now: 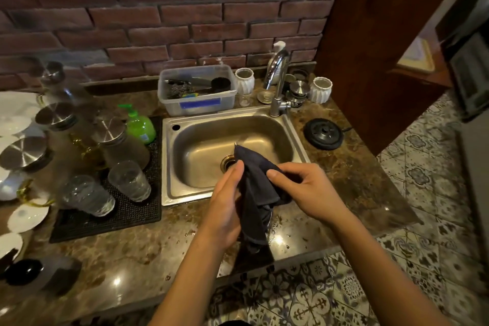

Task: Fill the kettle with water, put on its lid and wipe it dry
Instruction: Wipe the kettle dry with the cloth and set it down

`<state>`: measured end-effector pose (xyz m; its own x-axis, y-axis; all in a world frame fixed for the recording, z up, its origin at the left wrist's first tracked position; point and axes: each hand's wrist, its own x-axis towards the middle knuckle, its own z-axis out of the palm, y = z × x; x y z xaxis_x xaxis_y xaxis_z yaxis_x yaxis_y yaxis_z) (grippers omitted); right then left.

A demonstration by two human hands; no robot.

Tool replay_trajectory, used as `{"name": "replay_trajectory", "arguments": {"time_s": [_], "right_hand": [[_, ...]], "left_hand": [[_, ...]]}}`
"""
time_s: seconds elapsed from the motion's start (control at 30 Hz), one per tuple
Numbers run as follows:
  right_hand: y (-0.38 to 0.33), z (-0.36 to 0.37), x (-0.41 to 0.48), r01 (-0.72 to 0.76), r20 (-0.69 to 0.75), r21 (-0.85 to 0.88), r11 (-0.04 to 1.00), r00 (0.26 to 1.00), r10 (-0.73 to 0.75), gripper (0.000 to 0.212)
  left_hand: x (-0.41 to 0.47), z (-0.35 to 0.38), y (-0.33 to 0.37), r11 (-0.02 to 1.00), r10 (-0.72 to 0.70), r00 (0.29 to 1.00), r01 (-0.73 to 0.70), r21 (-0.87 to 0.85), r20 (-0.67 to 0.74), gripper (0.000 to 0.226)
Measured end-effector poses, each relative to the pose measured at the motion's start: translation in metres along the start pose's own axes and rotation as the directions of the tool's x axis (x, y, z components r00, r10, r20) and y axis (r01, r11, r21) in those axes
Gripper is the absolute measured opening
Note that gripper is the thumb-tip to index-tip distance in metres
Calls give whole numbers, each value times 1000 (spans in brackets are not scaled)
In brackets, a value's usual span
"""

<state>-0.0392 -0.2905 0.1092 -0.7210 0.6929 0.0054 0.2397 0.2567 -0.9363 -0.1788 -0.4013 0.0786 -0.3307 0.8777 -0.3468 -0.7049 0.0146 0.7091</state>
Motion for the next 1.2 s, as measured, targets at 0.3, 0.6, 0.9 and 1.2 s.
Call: {"name": "replay_trajectory", "arguments": {"time_s": [0.3,0.6,0.9,1.2], "right_hand": [[-3,-69,-4,-19,44,-98,995,999,24,17],[28,-159,16,-30,103,-258,966,993,58,13],[100,-253,70,-53,243,-528,848,947,210,14],[169,-293,113,45,274,-765,642,925,262,20]], "left_hand": [[29,34,-2,995,-37,999,34,95,37,60],[79,78,-31,915,117,992,-125,384,44,13],[156,128,-79,754,61,996,-88,651,63,11],[228,161,-131,409,128,992,-58,911,6,19]]}}
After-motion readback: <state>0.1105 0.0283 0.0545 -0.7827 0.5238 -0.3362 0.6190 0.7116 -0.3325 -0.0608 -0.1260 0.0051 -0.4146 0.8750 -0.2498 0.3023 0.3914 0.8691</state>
